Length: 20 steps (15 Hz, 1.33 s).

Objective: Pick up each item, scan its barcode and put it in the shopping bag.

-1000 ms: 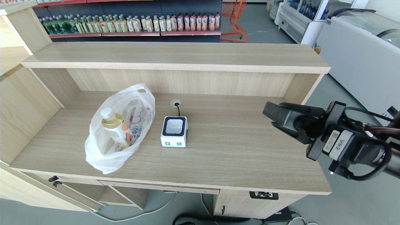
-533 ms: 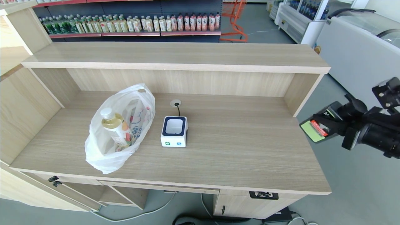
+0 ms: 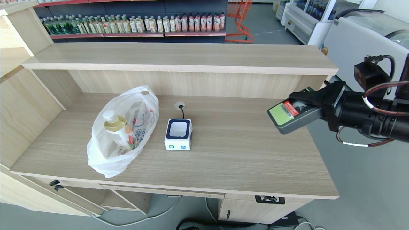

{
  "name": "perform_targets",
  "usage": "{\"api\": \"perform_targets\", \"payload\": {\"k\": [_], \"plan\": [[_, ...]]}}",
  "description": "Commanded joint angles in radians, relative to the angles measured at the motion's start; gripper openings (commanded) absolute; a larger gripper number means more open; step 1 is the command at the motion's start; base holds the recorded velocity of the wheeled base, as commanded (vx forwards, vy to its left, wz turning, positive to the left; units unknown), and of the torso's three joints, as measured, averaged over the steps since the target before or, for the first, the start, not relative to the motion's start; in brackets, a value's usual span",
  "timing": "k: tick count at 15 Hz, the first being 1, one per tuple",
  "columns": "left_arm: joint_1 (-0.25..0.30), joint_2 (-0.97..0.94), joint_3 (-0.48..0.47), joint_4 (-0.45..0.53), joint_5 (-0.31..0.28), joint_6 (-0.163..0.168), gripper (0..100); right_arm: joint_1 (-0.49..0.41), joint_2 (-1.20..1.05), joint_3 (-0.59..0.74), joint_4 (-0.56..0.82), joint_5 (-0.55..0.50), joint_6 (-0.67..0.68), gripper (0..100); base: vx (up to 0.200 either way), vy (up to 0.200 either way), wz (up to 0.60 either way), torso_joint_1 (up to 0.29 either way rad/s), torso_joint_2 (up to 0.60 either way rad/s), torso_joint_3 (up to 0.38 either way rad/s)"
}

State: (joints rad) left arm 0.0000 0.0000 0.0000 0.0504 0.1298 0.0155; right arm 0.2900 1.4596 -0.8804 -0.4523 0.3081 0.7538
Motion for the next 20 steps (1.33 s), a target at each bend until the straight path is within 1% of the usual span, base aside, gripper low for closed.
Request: {"api": "perform_targets", "payload": {"k": [1, 11, 20], "plan": [[0.0, 0.002, 0.0, 0.0, 0.001, 0.0, 100, 0.017, 0.033, -0.012, 0.0, 0.0, 0.001, 0, 0.0, 0.0, 0.0, 0.0, 0.0, 0.0], [0.0, 0.0, 0.0, 0.0, 0.001, 0.0, 100, 0.024, 0.033, -0.011, 0.0, 0.003, 0.001, 0, 0.0, 0.0, 0.0, 0.0, 0.0, 0.0], [0.0, 0.002, 0.0, 0.0, 0.001, 0.0, 100, 0.026, 0.056, -0.009, 0.0, 0.003, -0.001, 0, 0.0, 0.2, 0.0, 0.005, 0.0, 0.003]]}}
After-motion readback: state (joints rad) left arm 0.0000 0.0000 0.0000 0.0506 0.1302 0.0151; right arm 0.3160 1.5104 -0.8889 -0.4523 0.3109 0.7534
